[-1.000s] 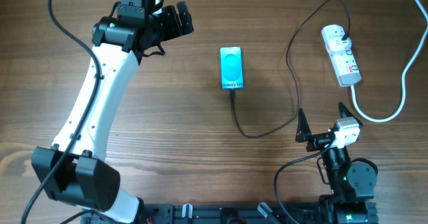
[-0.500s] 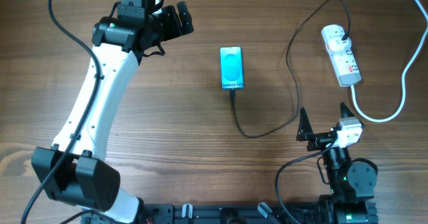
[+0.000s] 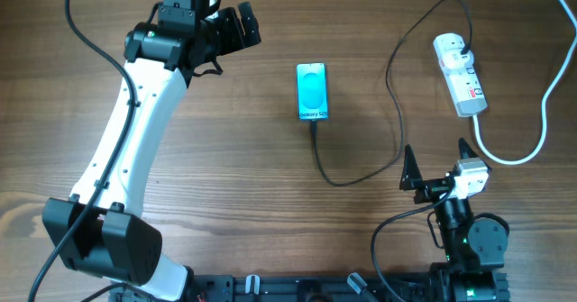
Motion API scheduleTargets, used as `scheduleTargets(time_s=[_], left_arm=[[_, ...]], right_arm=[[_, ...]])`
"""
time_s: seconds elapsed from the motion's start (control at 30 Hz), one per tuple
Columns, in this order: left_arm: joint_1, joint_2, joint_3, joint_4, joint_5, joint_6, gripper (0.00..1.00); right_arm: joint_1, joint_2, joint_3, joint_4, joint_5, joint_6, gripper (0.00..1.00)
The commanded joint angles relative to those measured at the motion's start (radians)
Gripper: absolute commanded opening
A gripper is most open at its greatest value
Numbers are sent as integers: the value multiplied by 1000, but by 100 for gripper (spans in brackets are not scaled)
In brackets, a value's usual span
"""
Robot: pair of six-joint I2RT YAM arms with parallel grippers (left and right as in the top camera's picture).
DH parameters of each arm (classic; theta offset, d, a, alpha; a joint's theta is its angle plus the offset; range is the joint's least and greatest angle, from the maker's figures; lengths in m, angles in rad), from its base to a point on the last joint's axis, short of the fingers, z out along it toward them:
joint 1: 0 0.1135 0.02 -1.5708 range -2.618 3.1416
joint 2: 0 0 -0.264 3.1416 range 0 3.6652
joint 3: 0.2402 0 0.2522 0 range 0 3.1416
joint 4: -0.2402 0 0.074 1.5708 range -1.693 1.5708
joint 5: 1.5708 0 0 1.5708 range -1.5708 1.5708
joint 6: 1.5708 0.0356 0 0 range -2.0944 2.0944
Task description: Plug charger to phone and switch on socket
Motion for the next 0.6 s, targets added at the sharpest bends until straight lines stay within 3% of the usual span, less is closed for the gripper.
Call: scheduleTargets(time_s=[0.0,0.2,0.33,0.47,0.57], left_arm=[[-2,3,1,2,-13,5,100],[0,10,1,-44,-14,5,100],[-1,8,1,-180,-44,5,100],[-1,-43,-9,-358,-203,6,100],[6,-148,-87,-324,-268,6,100]], right_arm=[[5,-12,-1,2,16,16,100],[5,-12,-1,2,16,16,100],[5,-12,-1,2,16,16,100],[5,-12,-1,2,16,16,99],[5,-12,-1,2,16,16,100]])
